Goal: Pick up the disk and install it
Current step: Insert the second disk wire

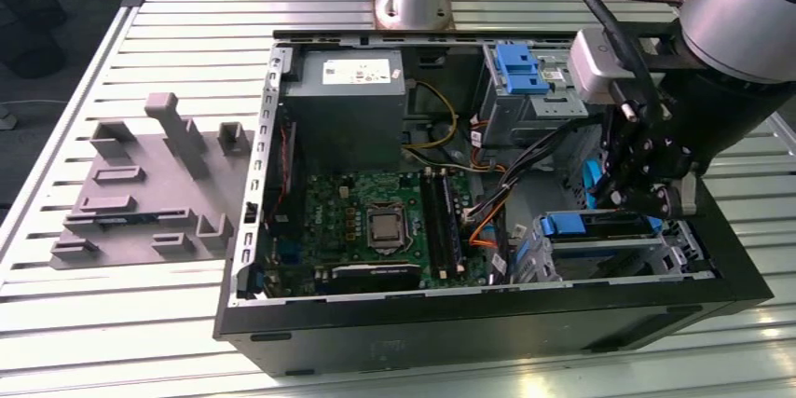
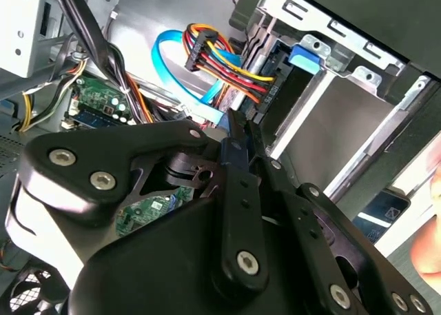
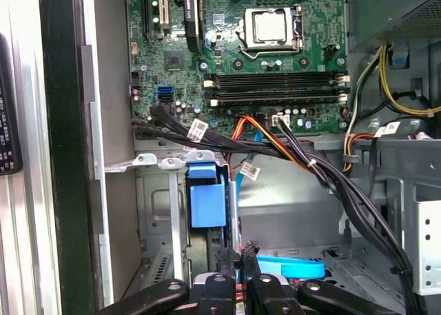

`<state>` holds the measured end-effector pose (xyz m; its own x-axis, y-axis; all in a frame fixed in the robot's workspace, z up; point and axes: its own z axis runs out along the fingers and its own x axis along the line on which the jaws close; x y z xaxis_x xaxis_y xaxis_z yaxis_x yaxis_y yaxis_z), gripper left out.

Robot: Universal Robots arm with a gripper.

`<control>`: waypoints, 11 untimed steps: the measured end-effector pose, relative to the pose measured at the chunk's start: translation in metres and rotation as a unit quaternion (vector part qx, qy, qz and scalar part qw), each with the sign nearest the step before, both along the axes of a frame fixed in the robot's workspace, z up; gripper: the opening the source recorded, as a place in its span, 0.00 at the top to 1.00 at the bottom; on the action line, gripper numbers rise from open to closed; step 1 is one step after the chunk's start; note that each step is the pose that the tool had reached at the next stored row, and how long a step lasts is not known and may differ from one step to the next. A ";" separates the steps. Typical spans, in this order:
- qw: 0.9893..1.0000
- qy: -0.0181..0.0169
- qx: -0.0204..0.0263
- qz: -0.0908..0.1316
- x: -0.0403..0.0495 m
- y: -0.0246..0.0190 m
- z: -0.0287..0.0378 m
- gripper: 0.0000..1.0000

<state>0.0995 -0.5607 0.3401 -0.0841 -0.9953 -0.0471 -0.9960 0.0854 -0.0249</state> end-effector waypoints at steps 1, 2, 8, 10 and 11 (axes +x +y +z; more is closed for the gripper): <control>1.000 0.000 0.000 0.000 0.0000 -0.0010 -0.0005 0.84; 1.000 0.000 0.000 0.000 0.0000 -0.0021 -0.0009 0.84; 1.000 0.000 0.000 0.006 0.0000 -0.0041 -0.0016 0.84; 1.000 0.000 0.000 0.006 0.0003 -0.0042 -0.0019 0.84; 1.000 0.000 0.000 0.006 0.0009 -0.0042 -0.0022 0.84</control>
<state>0.1004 -0.5650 0.3378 -0.0712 -0.9963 -0.0472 -0.9971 0.0724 -0.0248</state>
